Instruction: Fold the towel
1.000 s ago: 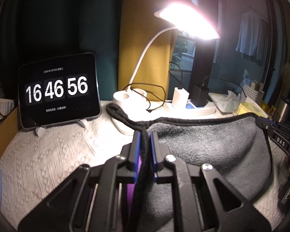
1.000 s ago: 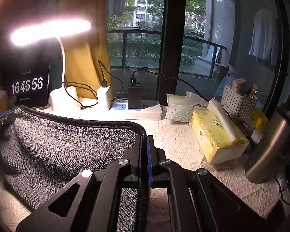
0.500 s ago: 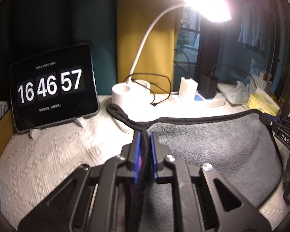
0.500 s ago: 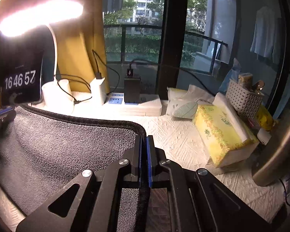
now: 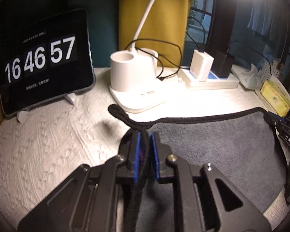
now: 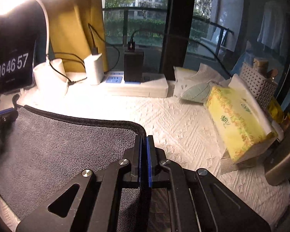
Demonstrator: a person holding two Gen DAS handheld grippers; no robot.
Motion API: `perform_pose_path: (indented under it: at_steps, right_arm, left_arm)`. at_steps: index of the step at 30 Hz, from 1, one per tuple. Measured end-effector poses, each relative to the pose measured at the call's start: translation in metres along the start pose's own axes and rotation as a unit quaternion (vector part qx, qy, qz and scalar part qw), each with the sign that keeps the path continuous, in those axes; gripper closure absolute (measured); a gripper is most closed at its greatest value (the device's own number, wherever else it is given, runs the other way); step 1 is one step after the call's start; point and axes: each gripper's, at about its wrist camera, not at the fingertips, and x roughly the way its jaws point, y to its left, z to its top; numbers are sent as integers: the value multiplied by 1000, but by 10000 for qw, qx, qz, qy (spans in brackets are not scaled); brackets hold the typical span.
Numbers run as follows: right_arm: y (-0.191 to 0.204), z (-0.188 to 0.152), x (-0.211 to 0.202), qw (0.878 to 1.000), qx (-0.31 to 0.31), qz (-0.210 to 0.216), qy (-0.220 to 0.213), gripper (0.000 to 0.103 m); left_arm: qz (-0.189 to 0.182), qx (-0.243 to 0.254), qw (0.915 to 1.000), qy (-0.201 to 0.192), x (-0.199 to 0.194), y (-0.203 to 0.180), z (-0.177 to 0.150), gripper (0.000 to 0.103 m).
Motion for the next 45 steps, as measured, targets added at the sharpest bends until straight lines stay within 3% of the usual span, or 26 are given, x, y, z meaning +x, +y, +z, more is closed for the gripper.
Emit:
perform_pose_path:
  at_steps: [7, 18, 22, 25, 30, 34, 38, 41, 45]
  right_arm:
    - [-2, -1, 18, 9991, 39, -1, 433, 98]
    - [1, -3, 25, 9978, -44, -150, 638, 98]
    - [3, -3, 26, 9974, -133, -242, 662, 98]
    - [6, -3, 26, 9971, -215, -326, 659, 98]
    - [6, -3, 26, 9972, -207, -331, 645, 93]
    - [3, -3, 21, 9973, -120, -433, 583, 78]
    - [3, -3, 10, 9977, -77, -408, 540, 70]
    - [6, -4, -3, 9982, -79, -375, 453, 69]
    - [9, -6, -20, 9987, -79, -340, 373, 69]
  left_arm:
    - [54, -134, 9993, 343, 14, 4, -1, 86]
    - [-19, -411, 9984, 396, 18, 14, 1, 78]
    - [130, -561, 9978, 327, 12, 21, 2, 52]
    - [97, -590, 9977, 312, 7, 24, 2, 51]
    - [175, -633, 9976, 205, -8, 27, 0, 50]
    - [112, -565, 9983, 75, -25, 21, 0, 48]
    - [108, -504, 9986, -106, -46, 17, 0, 44]
    - [142, -496, 9984, -249, -56, 16, -1, 35]
    - [108, -476, 9980, -405, -71, 15, -4, 34]
